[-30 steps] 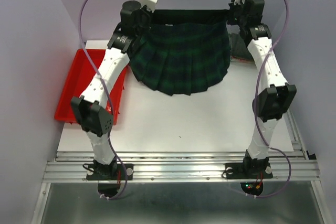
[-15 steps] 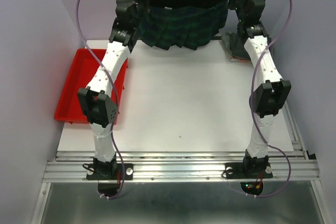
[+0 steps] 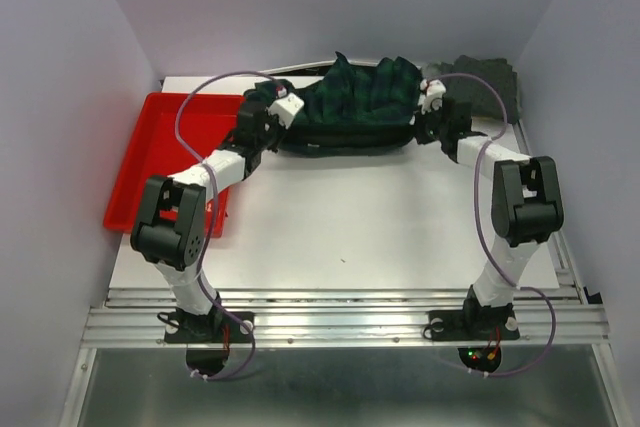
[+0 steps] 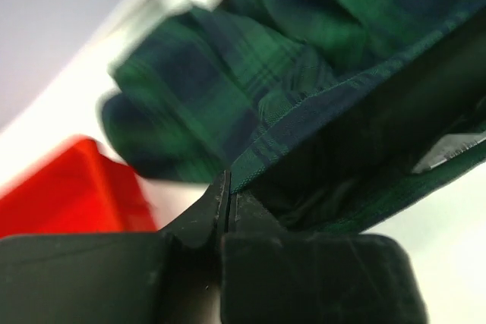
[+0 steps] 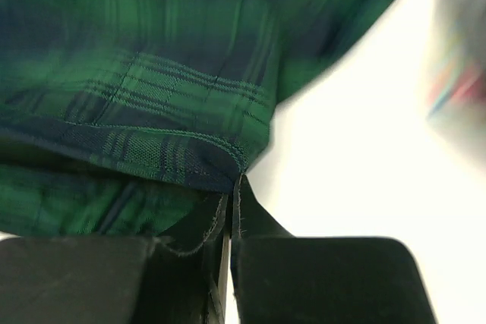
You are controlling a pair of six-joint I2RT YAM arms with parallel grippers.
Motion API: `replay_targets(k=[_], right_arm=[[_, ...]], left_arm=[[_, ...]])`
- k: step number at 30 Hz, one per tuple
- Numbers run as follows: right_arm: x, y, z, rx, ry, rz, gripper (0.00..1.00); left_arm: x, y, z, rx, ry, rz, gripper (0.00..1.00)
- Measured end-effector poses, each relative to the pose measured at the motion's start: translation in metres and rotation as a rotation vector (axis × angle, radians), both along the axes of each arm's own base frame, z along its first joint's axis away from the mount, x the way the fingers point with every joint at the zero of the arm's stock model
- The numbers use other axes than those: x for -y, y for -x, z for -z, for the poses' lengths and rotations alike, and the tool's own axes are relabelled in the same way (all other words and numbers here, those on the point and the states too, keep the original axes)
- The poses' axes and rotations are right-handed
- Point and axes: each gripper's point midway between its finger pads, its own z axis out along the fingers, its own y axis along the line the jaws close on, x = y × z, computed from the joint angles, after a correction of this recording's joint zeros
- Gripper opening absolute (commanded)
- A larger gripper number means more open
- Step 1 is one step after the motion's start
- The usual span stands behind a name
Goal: Fold and stack the skirts
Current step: Flatten the skirt out
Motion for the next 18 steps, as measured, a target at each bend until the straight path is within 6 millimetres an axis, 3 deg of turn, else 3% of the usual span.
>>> replay_targets(k=[2, 4, 7, 12, 15, 18], right_arm=[[0.001, 0.031, 0.038, -0.1, 0.035, -0.038, 0.01], [0.002, 0.05, 0.05, -0.136, 0.062, -0.071, 0.01], [0.001, 0.067, 0.039, -0.124, 0.106, -0.137, 0.01], [0.0, 0.073, 0.008, -0.047, 0.171, -0.216, 0.01], [0.003, 0.079, 0.013, -0.066, 0.209, -0.244, 0.01], [0.008, 0.09, 0.025, -0.119, 0.253, -0.271, 0.01]], left_arm=[[-0.001, 0.028, 0.042, -0.097, -0.037, 0.035, 0.0], [-0.001, 0.045, 0.053, -0.131, -0.051, 0.057, 0.0], [0.0, 0.063, 0.041, -0.115, -0.056, 0.086, 0.0], [0.008, 0.082, 0.008, -0.039, -0.065, 0.15, 0.0], [0.025, 0.103, 0.011, -0.042, -0.096, 0.224, 0.0], [0.059, 0.147, 0.03, -0.087, -0.151, 0.367, 0.0]])
